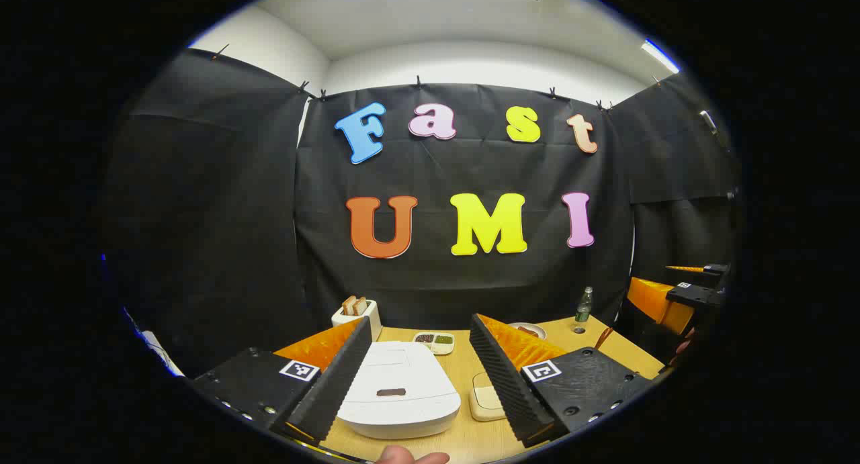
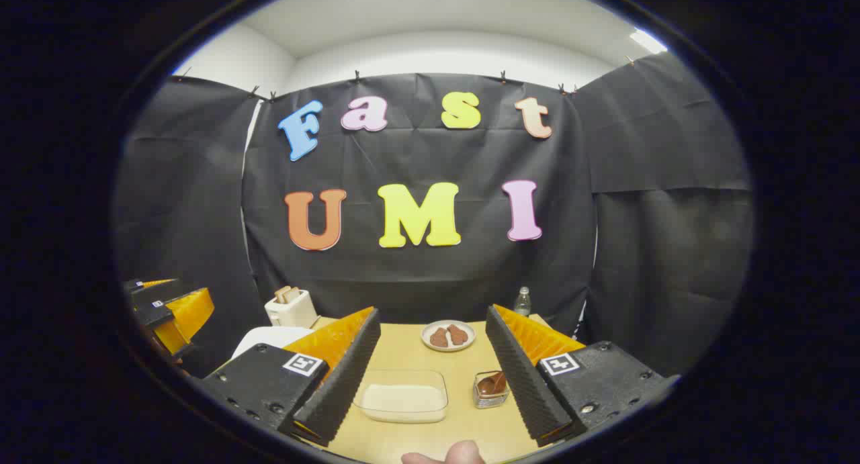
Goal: Close the left gripper, press the button to open the rice cooker; take a wooden spoon from the chopstick holder with the right hand, scoop a spoonful of rice and pour it into the rice cooker, then put the wooden spoon back into the chopstick holder.
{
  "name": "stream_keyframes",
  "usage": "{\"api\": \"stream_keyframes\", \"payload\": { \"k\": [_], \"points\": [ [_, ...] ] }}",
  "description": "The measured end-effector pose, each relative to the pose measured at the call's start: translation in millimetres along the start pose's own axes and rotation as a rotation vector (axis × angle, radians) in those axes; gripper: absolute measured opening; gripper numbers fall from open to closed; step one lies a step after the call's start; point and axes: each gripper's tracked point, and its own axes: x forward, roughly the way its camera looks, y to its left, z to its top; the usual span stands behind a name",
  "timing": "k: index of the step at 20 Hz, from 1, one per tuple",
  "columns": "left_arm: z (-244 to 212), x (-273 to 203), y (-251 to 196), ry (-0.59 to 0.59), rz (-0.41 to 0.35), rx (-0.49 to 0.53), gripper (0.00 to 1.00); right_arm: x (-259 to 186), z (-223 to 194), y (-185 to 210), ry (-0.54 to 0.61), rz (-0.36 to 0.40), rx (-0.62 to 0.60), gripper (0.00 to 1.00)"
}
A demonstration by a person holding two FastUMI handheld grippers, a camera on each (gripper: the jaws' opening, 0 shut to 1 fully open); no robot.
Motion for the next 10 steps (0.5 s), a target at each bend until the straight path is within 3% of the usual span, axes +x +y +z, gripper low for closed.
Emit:
{"api": "stream_keyframes", "payload": {
  "k": [10],
  "points": [
    [-2.7,3.2,5.3,0.005,0.011,-0.017,0.95,3.3,4.0,-2.6,-0.008,0.000,-0.008,1.00]
  ]
}}
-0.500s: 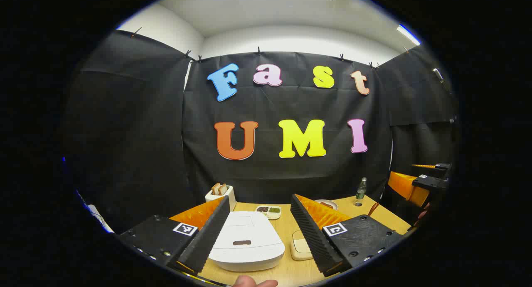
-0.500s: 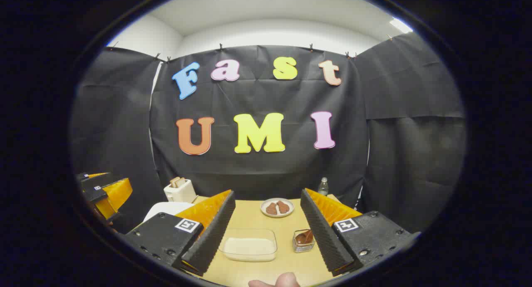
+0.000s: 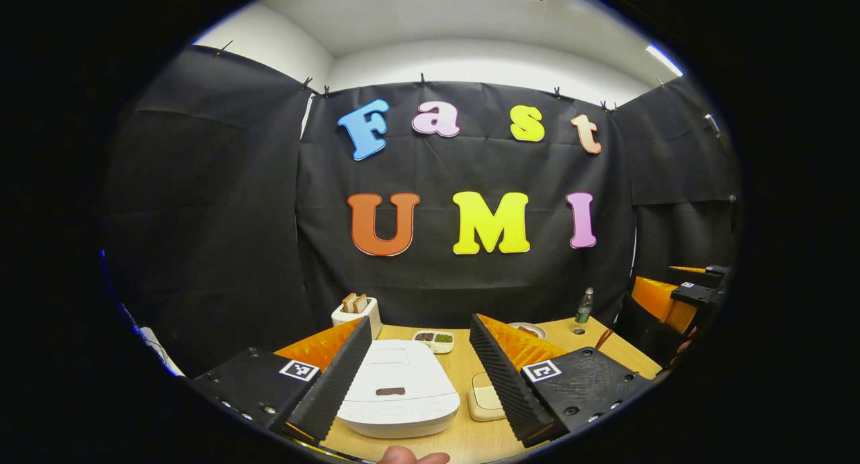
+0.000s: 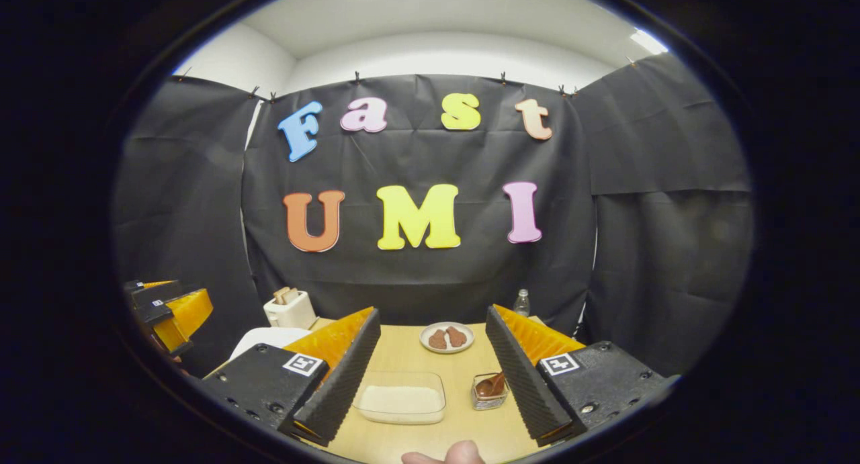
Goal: Close the left gripper, press the button to open the rice cooker; take a wooden spoon from the chopstick holder with the right hand, scoop a spoonful of rice and pour it into the rice cooker, then put the wooden spoon back into the chopstick holder.
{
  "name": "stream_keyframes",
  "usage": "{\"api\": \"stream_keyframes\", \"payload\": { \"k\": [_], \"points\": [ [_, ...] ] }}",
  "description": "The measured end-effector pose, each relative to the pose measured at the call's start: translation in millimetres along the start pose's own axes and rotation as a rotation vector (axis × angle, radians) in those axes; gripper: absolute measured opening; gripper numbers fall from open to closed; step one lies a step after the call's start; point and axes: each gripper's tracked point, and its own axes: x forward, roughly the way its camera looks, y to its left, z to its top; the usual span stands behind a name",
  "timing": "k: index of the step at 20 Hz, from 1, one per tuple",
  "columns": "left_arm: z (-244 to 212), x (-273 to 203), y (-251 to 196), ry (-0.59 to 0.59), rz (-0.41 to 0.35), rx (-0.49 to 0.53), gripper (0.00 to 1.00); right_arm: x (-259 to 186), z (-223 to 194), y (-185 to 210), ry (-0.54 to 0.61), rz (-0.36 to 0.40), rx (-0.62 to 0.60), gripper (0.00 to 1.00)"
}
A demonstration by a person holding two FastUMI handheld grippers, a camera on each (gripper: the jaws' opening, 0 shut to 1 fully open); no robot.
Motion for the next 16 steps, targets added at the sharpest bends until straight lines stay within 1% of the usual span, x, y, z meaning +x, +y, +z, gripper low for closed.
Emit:
{"api": "stream_keyframes", "payload": {
  "k": [16],
  "points": [
    [-3.7,0.2,-2.2,0.008,0.006,-0.018,0.95,-3.2,3.9,-9.7,-0.010,-0.009,0.003,1.00]
  ]
}}
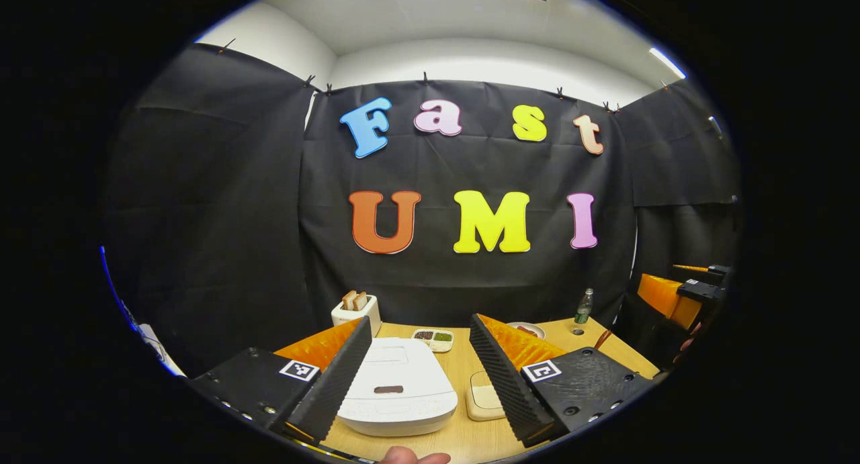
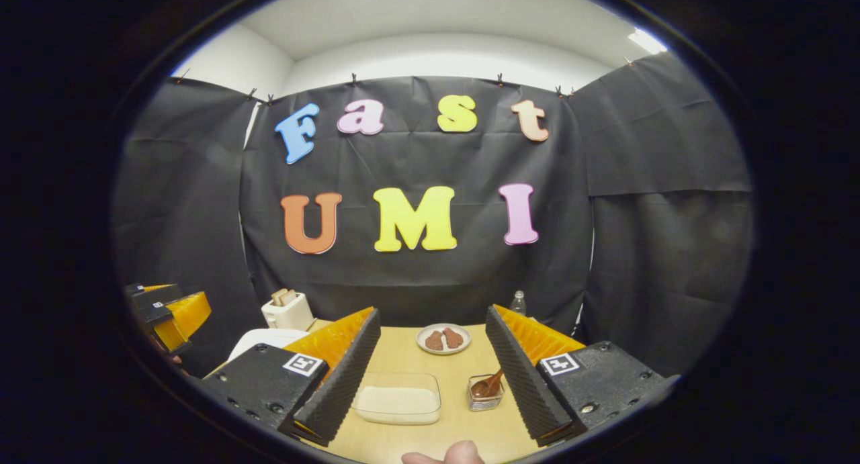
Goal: Close the left gripper, press the button to open the rice cooker; take a wooden spoon from the chopstick holder with the right hand, scoop a spoonful of rice and pour it into the rice cooker, then put the wooden spoon back into the chopstick holder.
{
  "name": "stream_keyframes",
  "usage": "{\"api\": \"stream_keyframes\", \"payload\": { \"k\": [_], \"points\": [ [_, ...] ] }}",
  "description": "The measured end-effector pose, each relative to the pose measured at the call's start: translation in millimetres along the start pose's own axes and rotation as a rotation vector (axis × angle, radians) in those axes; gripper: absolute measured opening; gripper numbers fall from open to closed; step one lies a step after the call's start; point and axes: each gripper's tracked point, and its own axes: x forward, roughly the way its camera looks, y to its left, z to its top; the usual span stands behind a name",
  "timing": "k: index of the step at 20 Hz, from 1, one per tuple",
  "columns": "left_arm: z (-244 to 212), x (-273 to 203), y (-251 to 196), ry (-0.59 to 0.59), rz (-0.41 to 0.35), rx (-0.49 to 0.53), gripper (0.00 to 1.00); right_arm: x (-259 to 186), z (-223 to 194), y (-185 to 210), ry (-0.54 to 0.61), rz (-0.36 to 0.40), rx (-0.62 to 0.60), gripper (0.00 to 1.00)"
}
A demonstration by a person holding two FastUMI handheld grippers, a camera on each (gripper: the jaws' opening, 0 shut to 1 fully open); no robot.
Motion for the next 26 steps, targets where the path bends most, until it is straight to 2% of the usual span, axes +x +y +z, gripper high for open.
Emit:
{"api": "stream_keyframes", "payload": {
  "k": [7,13,16,17,19,20,21,24,25,26],
  "points": [
    [-13,2,1,0.059,-0.004,-0.012,0.94,8,-3,-4,0.011,0.011,0.016,1.00],
    [-54,14,20,0.227,0.022,-0.044,0.95,23,-13,-20,0.032,0.007,0.029,1.00],
    [-79,22,28,0.330,0.024,-0.049,0.88,33,-22,-33,0.053,0.001,0.032,1.00],
    [-87,26,30,0.359,0.022,-0.055,0.74,36,-26,-37,0.063,0.000,0.037,1.00],
    [-104,34,33,0.428,0.012,-0.078,0.63,42,-31,-47,0.077,-0.006,0.046,1.00],
    [-115,38,32,0.472,-0.001,-0.095,0.44,45,-32,-51,0.082,-0.010,0.048,1.00],
    [-124,42,32,0.509,-0.008,-0.103,0.36,48,-36,-56,0.086,-0.015,0.048,1.00],
    [-147,57,41,0.575,-0.009,-0.088,0.38,55,-44,-69,0.106,-0.031,0.051,1.00],
    [-159,68,47,0.584,0.025,-0.090,0.24,57,-48,-74,0.115,-0.037,0.055,1.00],
    [-163,61,45,0.626,-0.001,-0.119,0.00,58,-51,-77,0.124,-0.043,0.060,1.00]
  ]
}}
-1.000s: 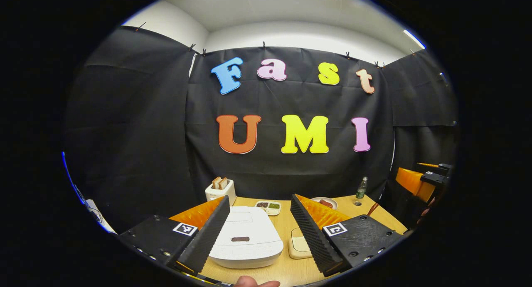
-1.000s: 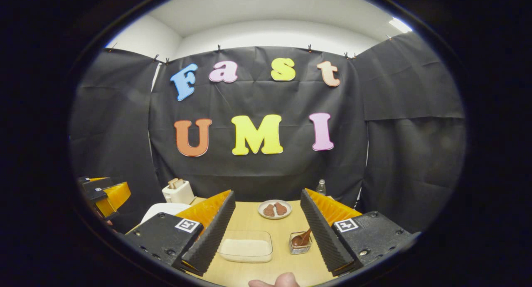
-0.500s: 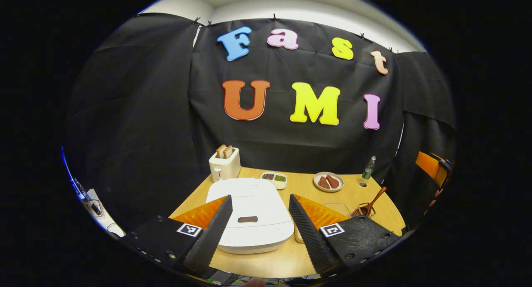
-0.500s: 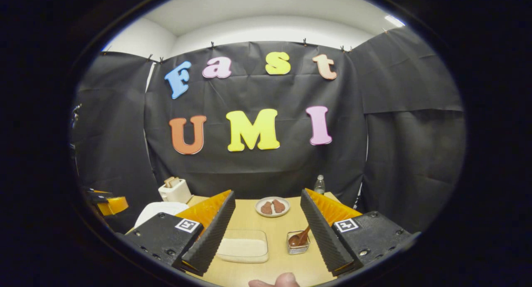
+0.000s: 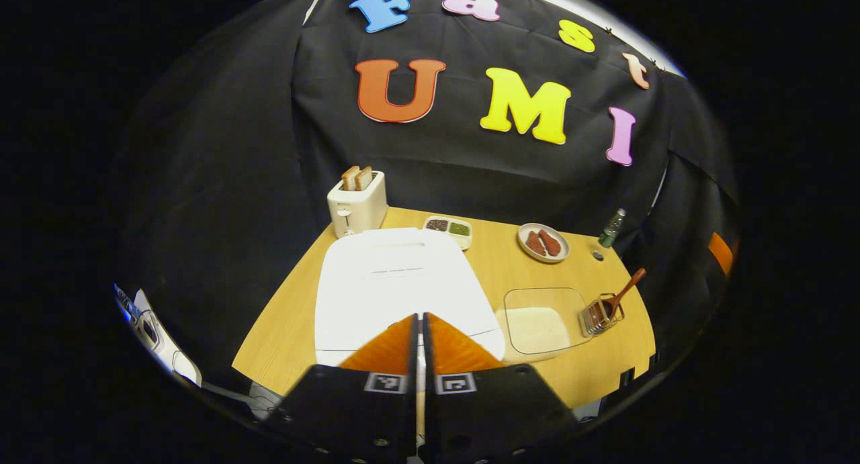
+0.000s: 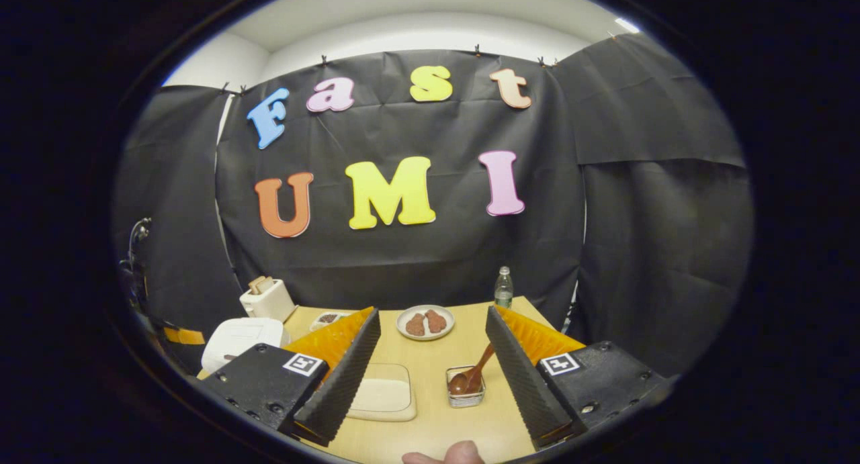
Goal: Close the left gripper, press the button to open the rice cooker; take a wooden spoon from the chopstick holder with the right hand, scoop a spoonful of rice and pour it into the rice cooker, then put the wooden spoon back into the chopstick holder.
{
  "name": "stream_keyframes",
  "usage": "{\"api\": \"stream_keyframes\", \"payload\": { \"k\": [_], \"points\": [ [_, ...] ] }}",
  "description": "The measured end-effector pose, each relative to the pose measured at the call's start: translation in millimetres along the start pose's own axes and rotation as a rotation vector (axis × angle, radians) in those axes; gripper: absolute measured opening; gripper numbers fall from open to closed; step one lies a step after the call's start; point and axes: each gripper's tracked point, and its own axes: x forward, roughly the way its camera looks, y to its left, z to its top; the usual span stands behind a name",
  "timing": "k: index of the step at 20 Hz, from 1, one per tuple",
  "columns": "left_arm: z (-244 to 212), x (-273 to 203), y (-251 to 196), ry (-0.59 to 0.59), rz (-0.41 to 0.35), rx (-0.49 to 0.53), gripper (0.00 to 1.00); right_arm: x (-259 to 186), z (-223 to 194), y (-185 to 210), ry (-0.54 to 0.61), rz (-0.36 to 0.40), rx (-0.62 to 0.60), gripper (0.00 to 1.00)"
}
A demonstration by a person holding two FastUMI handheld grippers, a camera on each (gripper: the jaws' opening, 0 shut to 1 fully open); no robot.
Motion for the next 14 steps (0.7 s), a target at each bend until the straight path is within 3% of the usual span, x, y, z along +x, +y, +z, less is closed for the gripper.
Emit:
{"api": "stream_keyframes", "payload": {
  "k": [3,14],
  "points": [
    [-11,22,-2,0.063,-0.040,-0.038,0.00,5,-8,-12,0.021,-0.021,0.005,1.00],
    [-20,59,14,0.100,-0.016,-0.103,0.00,19,-23,-25,0.071,-0.050,-0.027,1.00]
  ]
}}
